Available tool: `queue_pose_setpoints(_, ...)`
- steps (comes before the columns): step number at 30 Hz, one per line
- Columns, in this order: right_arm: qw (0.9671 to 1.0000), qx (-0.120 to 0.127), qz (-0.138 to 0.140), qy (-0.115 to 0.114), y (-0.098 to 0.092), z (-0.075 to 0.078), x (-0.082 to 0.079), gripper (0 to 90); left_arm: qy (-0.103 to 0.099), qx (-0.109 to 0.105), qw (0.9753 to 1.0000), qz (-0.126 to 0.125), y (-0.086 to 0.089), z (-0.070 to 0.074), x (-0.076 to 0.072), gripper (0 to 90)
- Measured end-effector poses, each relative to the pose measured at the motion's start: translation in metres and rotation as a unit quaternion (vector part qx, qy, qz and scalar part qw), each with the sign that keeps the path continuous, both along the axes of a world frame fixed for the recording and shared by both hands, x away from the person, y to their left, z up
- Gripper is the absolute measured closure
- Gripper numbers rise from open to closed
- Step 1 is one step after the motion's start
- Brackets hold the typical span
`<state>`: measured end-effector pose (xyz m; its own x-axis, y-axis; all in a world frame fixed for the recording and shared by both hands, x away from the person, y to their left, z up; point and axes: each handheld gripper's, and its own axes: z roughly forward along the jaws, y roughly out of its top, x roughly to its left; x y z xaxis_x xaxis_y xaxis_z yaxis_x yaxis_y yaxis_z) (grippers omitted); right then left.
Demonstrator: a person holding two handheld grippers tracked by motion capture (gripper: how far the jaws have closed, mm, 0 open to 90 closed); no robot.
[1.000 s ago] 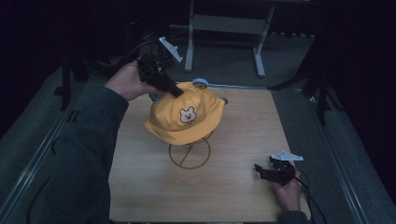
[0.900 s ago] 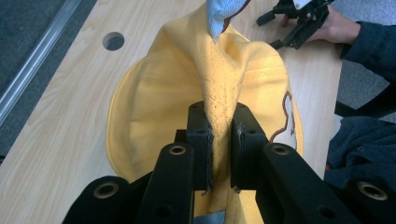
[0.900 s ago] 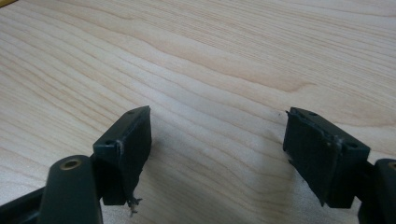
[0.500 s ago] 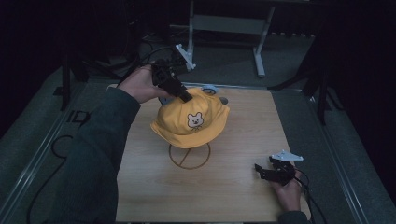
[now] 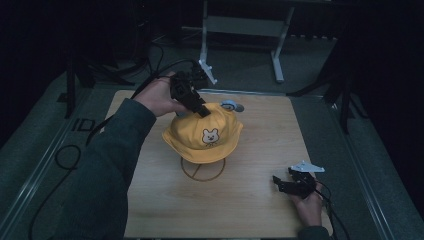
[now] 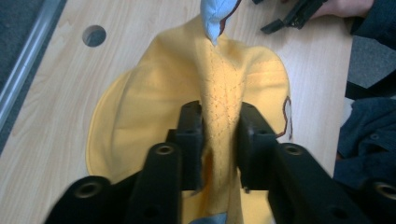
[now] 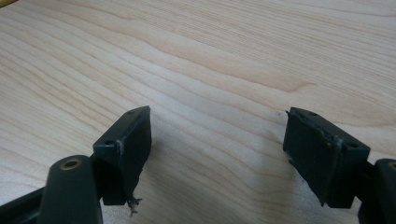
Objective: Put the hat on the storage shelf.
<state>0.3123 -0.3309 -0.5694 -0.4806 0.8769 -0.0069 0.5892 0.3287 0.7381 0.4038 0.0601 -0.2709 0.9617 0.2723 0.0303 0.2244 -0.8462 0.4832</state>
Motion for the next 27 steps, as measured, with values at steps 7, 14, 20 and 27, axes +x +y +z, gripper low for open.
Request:
queue_pose_setpoints(7, 1.0000, 0.000, 0.000, 0.000, 0.000, 0.000, 0.000, 23.6, -0.013, -0.014, 0.9998, 0.003, -0.003, 0.000, -0.003, 50.8)
queue_pose_setpoints(14, 1.0000, 0.000, 0.000, 0.000, 0.000, 0.000, 0.000, 23.6, -0.029, -0.036, 0.9988, 0.016, 0.003, 0.008, -0.004, 45.4)
queue_pose_setpoints(20, 1.0000, 0.000, 0.000, 0.000, 0.000, 0.000, 0.000, 23.6, -0.051, -0.050, 0.9969, 0.034, 0.014, 0.014, -0.005, 40.6)
queue_pose_setpoints(27, 1.0000, 0.000, 0.000, 0.000, 0.000, 0.000, 0.000, 23.6, -0.049, -0.090, 0.9932, 0.056, 0.030, 0.017, -0.003, 34.9)
